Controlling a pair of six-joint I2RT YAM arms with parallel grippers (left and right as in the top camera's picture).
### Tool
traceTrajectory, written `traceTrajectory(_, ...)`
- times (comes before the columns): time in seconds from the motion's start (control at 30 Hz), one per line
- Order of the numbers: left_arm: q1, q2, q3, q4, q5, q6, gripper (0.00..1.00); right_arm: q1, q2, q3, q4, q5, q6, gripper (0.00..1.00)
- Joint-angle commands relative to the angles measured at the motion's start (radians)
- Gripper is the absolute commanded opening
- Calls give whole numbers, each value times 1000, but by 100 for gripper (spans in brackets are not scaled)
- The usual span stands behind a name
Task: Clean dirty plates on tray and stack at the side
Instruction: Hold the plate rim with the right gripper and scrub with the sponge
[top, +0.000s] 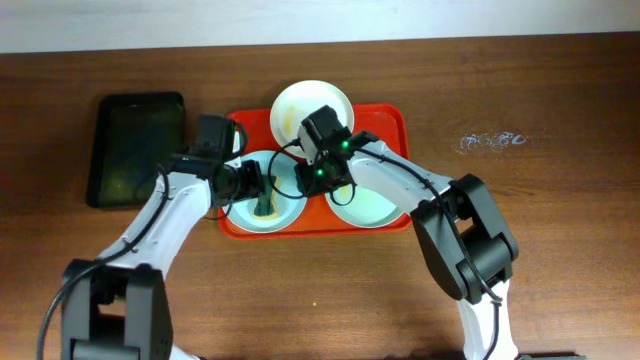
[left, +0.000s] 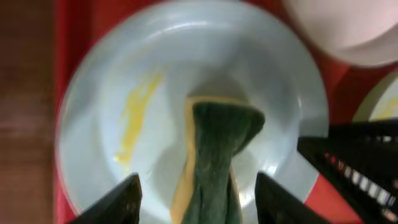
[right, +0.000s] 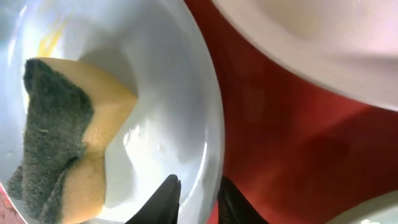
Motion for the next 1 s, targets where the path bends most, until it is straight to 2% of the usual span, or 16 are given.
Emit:
traceTrajectory(0.0,-2,89,-55,108,132,12,52,-6,9,16,3,-13,-5,23)
traceTrajectory(0.13,-43,153,-55,151,136,9,50,-6,9,16,4,-13,-6,23)
traceTrajectory(0.2,-66,153,-54,151,53,8,28,-6,9,16,3,-13,-6,23)
traceTrajectory(0.27,-67,153,-54,120,-111,8,4,-6,9,16,2,-13,-6,23)
traceTrajectory(0.3,-67,153,-54,103,-216,8,0,-6,9,16,3,-13,-6,23)
traceTrajectory(0.37,-67,153,-48,79,-430,8,0,-6,9,16,3,-13,-6,23)
traceTrajectory(0.5,-67,152,52,-51,-684,-71,0,-6,9,16,3,-13,-6,23)
traceTrajectory(0.53,-67,152,89,-65,-653,-70,0,-6,9,16,3,-13,-6,23)
traceTrajectory(0.57,-67,152,120,-64,-539,-70,0,-6,9,16,3,-13,-6,23)
traceTrajectory(0.6,-67,152,129,-35,-326,-70,0,-6,9,16,4,-13,-6,23)
traceTrajectory(0.63,-67,156,129,-12,-192,-71,0,-6,9,16,3,-13,-6,23)
traceTrajectory(0.67,-68,171,129,25,-80,-71,0,-6,9,16,4,-13,-6,23)
traceTrajectory(0.7,-68,197,129,67,-31,-71,0,-6,9,16,5,-13,-6,23)
traceTrajectory(0.8,-63,299,129,117,-55,-70,0,-6,9,16,6,-13,-6,23)
traceTrajectory(0.97,27,301,132,6,-401,-71,0,-6,9,16,7,-12,-6,23)
